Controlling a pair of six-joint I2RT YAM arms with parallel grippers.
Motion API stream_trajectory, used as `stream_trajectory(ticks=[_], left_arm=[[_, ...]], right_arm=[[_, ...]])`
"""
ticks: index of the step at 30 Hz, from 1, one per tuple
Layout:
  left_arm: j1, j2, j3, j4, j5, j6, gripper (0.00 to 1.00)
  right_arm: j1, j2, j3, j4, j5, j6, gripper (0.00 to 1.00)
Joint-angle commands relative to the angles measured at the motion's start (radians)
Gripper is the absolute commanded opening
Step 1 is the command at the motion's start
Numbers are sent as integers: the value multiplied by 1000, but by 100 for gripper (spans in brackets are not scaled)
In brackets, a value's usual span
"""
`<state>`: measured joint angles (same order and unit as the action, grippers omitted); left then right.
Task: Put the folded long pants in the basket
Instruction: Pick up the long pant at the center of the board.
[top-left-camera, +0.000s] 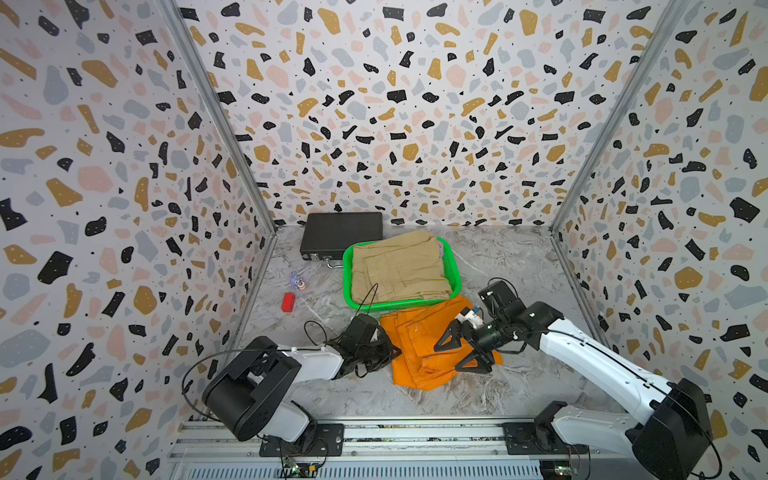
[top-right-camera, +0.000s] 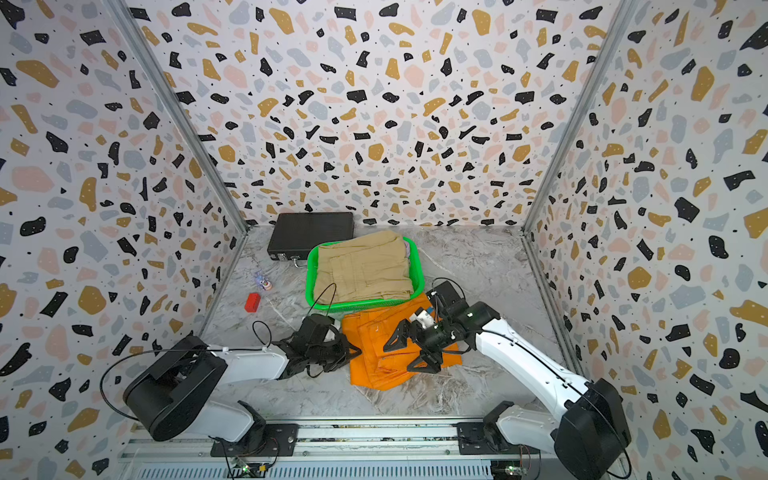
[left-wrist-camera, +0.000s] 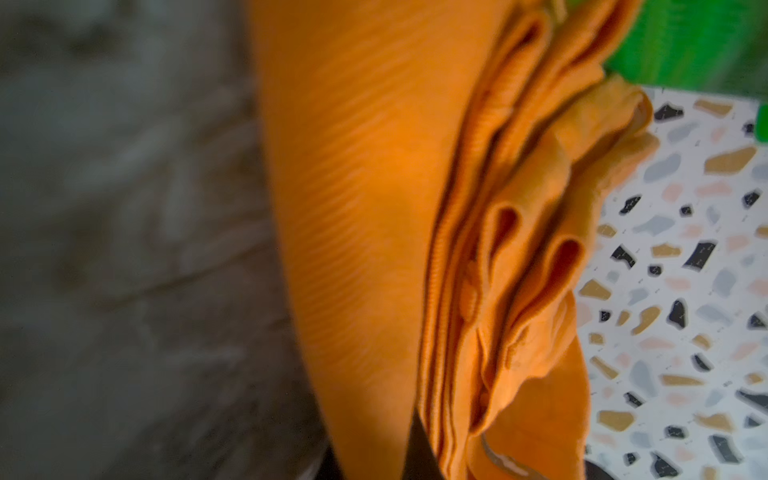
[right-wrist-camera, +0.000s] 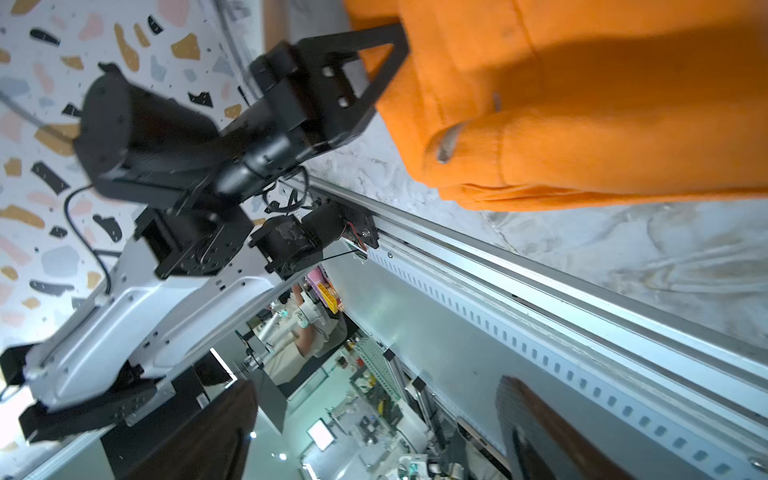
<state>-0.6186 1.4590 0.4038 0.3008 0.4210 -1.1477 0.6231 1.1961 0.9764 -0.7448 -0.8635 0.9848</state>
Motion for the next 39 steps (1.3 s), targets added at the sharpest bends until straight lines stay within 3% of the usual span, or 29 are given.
stream_trajectory(ticks=[1,5,10,15,18,23,29,32,37,39], left_arm=[[-7,-20,-13,-194,4,61,0],[-7,-145,24,-456,-39,168,0],[-3,-406,49,-772,-201,237,0],[0,-548,72,-898,-253,262,0],[3,-536,73,-909,-269,267,0],[3,-475,83,-910,-269,275,0],[4,-467,99,-913,-282,286,0],[8,-462,99,-913,-287,287,0],[9,-437,100,-911,-292,293,0],[9,-433,105,-912,-289,297,0]], right_arm=[[-9,15,101,-110,33,-154,93],[-54,97,197,-178,194,-295,92],[-77,197,243,-206,446,-440,93],[-84,301,207,-167,575,-514,93],[-91,358,146,-97,559,-514,94],[-92,477,53,104,377,-464,94],[-92,590,40,216,274,-435,91],[-90,603,35,237,255,-421,75],[-77,596,10,267,241,-399,15],[-73,587,13,255,247,-401,0]])
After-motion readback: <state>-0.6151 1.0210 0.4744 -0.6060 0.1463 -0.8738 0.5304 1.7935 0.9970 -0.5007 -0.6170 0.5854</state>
